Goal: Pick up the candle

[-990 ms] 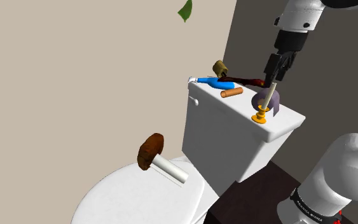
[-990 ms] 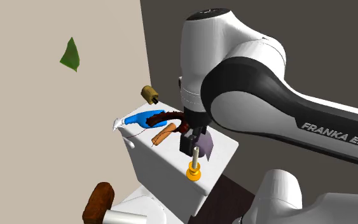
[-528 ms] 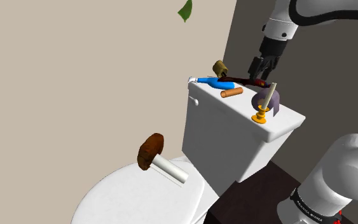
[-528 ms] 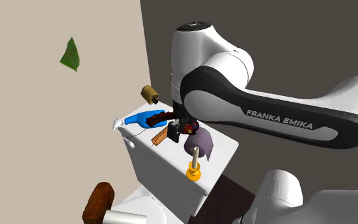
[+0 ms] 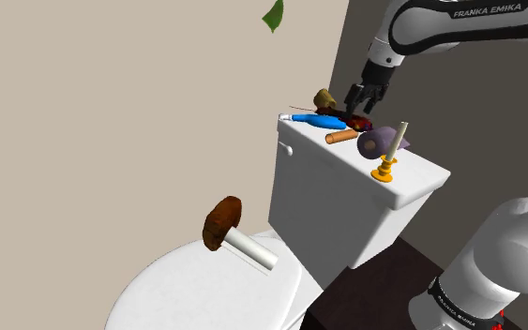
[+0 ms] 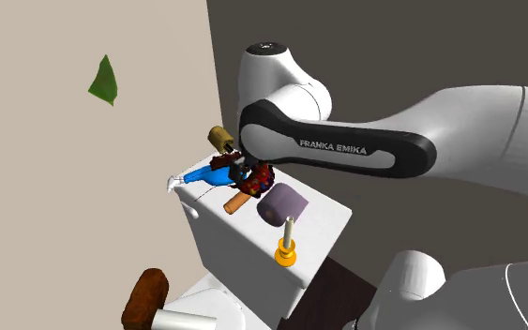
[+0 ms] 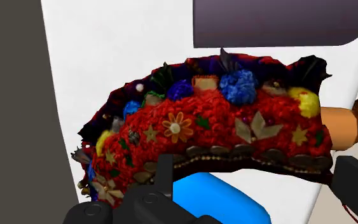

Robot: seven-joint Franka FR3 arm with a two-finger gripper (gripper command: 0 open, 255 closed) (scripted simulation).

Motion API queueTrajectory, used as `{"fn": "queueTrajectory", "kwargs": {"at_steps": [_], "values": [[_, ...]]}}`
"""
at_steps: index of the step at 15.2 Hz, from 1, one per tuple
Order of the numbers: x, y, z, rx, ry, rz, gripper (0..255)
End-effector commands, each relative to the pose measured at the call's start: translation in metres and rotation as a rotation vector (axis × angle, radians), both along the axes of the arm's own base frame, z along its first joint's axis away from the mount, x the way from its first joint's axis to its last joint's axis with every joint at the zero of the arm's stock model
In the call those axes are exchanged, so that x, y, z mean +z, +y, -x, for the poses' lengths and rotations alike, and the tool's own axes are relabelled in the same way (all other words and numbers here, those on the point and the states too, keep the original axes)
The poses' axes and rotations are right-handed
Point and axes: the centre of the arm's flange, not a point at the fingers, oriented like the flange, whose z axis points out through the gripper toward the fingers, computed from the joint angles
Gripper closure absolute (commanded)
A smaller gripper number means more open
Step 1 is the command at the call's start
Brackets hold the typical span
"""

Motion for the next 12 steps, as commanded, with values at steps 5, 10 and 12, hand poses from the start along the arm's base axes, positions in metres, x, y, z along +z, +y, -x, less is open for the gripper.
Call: {"fn": "queueTrajectory", "kwargs": {"at_steps": [5,10,12], "values": [[-0.017,-0.042,-0.048,-0.042,-0.077,0.009,0],[-0.026,-0.08,-0.091,-0.076,-0.141,0.016,0],[-0.029,-0.096,-0.108,-0.09,-0.167,0.019,0]]}}
